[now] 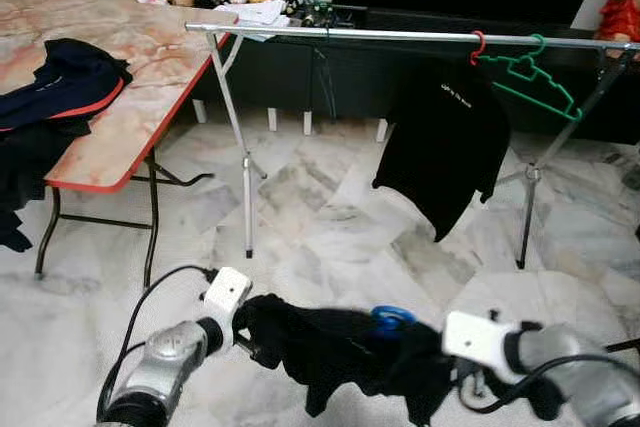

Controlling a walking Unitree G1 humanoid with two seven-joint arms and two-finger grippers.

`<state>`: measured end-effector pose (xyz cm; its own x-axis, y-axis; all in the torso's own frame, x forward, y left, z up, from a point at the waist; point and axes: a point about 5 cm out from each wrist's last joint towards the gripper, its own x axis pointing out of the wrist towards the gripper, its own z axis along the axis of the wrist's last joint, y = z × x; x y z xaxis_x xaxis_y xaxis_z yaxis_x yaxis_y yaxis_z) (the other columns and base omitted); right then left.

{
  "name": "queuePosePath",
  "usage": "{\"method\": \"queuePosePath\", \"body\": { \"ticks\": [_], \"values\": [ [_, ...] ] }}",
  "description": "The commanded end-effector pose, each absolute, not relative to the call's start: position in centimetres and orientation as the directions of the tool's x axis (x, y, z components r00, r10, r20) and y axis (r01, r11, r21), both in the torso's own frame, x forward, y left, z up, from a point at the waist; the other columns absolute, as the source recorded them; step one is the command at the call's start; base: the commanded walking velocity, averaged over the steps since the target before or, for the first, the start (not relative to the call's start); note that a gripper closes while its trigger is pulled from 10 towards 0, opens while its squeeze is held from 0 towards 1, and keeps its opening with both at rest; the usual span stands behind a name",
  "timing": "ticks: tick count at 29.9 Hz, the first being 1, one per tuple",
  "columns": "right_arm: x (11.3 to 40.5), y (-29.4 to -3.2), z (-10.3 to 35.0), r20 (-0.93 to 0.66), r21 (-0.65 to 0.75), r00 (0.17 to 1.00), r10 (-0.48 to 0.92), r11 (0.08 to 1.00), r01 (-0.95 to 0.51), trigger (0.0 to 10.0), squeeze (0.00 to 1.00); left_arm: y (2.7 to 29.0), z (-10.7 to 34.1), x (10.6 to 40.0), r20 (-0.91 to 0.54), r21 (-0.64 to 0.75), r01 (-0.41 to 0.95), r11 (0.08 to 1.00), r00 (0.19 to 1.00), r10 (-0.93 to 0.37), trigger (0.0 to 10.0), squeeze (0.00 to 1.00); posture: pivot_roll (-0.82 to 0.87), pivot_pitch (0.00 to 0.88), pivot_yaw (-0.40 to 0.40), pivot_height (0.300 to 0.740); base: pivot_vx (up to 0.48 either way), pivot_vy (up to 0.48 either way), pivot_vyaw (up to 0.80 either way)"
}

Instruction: Hang hanger

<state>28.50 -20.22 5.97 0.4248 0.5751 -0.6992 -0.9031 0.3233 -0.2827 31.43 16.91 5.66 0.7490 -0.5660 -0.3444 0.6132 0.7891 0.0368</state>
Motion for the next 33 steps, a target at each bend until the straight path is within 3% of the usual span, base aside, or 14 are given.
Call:
{"method": "queuePosePath", "body": {
  "ticks": [1,4,12,16,20,25,26,27,28,29,30,31,32,33],
  "values": [
    [28.8,-20.4,6.7,-0.65,-0.268,0.453,0.611,0.373,-0.888,0.0,0.0,16.8,5.6,31.0,-0.358,0.027,0.646,0.763,0.719,-0.596,0.0,0.0,0.03,0.133,-0.007,0.74,0.0,0.0,0.0],
    [28.9,-19.6,6.4,-0.629,-0.241,0.449,0.634,0.39,-0.889,0.0,0.0,16.6,6.2,30.9,-0.348,0.026,0.676,0.737,0.697,-0.627,0.0,0.0,0.03,0.133,-0.007,0.74,0.0,0.0,0.0],
    [29.5,-19.7,4.2,-0.676,-0.298,0.535,0.507,0.476,-0.827,0.0,0.0,14.5,9.0,28.6,-0.309,0.027,0.85,0.526,0.507,-0.804,0.0,0.0,0.05,0.125,-0.007,0.74,0.0,0.0,0.0],
    [29.1,-19.5,3.1,-0.714,-0.307,0.522,0.466,0.462,-0.832,0.0,0.0,13.8,11.8,28.5,-0.216,0.028,0.859,0.512,0.505,-0.836,0.0,0.0,0.06,0.121,-0.006,0.74,0.0,0.0,0.0],
    [29.6,-18.8,3.1,-0.668,-0.305,0.571,0.476,0.525,-0.794,0.0,0.0,13.3,12.2,27.5,-0.235,0.009,0.901,0.434,0.424,-0.875,0.0,0.0,0.06,0.115,-0.005,0.74,0.0,0.0,0.0],
    [30.2,-17.5,3.9,-0.581,-0.252,0.604,0.545,0.586,-0.77,0.0,0.0,13.2,11.4,26.7,-0.29,-0.001,0.917,0.398,0.381,-0.878,0.0,0.0,0.06,0.114,-0.003,0.74,0.0,0.0,0.0],
    [30.3,-16.8,4.2,-0.547,-0.222,0.598,0.586,0.588,-0.778,0.0,0.0,13.2,10.9,26.4,-0.323,-0.001,0.923,0.385,0.364,-0.873,0.9,0.0,0.06,0.114,-0.003,0.74,0.0,0.0,0.0],
    [30.3,-16.8,4.2,-0.547,-0.222,0.598,0.586,0.588,-0.778,0.0,0.0,13.2,10.9,26.4,-0.323,-0.001,0.923,0.385,0.364,-0.873,0.9,0.0,0.06,0.114,-0.003,0.74,0.0,0.0,0.0],
    [30.4,-16.3,4.5,-0.52,-0.206,0.598,0.61,0.59,-0.781,0.0,0.0,13.1,10.5,26.1,-0.343,0.001,0.926,0.379,0.356,-0.869,2.9,0.0,0.06,0.117,-0.005,0.74,0.0,0.0,0.0],
    [30.5,-16.1,4.6,-0.507,-0.2,0.603,0.616,0.596,-0.778,0.0,0.0,12.9,10.4,26.0,-0.352,-0.001,0.927,0.374,0.35,-0.868,4.2,0.0,0.06,0.119,-0.007,0.74,0.0,0.0,0.0],
    [30.7,-16.2,4.7,-0.502,-0.204,0.616,0.607,0.609,-0.766,0.0,0.0,12.9,10.4,25.7,-0.365,-0.003,0.931,0.364,0.338,-0.868,6.5,0.05,0.06,0.12,-0.007,0.74,0.0,0.0,0.0],
    [30.7,-16.2,4.7,-0.502,-0.204,0.616,0.607,0.609,-0.766,0.0,0.0,12.9,10.4,25.7,-0.365,-0.003,0.931,0.364,0.338,-0.868,6.5,0.05,0.06,0.12,-0.007,0.74,0.0,0.0,0.0],
    [30.8,-16.2,4.7,-0.498,-0.21,0.63,0.597,0.622,-0.755,0.0,0.0,12.9,10.3,25.5,-0.379,-0.005,0.936,0.352,0.324,-0.867,8.6,0.15,0.06,0.12,-0.007,0.74,0.0,0.0,0.0],
    [31.1,-16.3,4.8,-0.493,-0.218,0.647,0.582,0.637,-0.74,0.0,0.0,13.0,10.4,25.0,-0.401,-0.009,0.942,0.336,0.305,-0.864,10.0,0.57,0.06,0.121,-0.007,0.74,0.0,0.0,0.0]
  ]
}}
